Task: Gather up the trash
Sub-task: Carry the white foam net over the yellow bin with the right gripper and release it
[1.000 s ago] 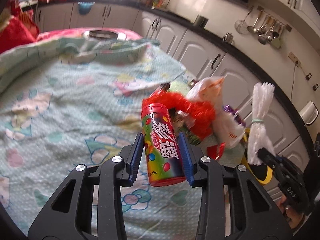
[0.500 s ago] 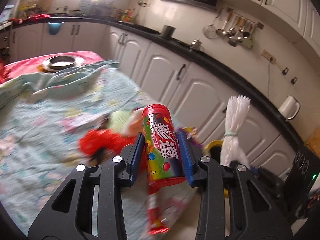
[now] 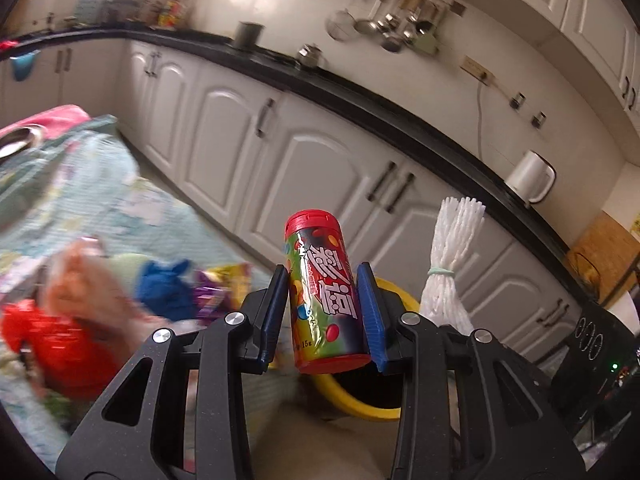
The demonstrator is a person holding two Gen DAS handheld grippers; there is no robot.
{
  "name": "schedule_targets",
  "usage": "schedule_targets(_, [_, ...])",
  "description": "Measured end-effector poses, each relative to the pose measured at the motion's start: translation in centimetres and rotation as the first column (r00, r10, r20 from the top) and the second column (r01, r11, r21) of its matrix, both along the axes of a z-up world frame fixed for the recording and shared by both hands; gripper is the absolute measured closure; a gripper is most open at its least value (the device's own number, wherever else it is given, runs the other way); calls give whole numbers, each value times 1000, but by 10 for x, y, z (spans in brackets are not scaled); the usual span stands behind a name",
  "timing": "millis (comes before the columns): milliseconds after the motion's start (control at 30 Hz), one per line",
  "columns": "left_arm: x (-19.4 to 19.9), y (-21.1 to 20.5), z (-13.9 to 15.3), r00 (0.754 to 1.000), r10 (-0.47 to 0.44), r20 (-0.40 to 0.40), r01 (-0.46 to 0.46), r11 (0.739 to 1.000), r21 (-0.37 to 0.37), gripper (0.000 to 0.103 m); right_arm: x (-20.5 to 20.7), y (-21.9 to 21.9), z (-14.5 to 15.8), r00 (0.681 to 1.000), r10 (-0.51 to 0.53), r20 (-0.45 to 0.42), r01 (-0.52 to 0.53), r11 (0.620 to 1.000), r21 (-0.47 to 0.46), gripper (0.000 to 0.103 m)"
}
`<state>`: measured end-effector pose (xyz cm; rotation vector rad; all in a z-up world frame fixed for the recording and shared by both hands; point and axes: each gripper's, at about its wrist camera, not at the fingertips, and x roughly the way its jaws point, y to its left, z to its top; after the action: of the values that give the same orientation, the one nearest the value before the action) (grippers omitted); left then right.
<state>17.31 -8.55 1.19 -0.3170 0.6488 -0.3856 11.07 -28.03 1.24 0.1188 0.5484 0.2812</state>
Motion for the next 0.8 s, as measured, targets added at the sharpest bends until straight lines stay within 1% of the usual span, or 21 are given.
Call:
schedule_targets(167, [14,-42,-13,997,-73,-24,73,997,17,75,1,-35,-12,996,-81,-41,82,997,4,87])
schedule_targets(367, [30,-77,-28,987,-143,-67,145,989,28,75,5,-63,-34,980,-149,-129,151,989,4,87])
schedule_targets(600, [44,-106,-44,977,-183,-109,189,981,51,75,10,-75,-57,965,-171,-199,172,985,-10,87])
schedule_targets(800, [54,-123,-62,969,-196,-153,208,976,68,75,12,-86,-74,950,-189,-249,193,981,-6,87])
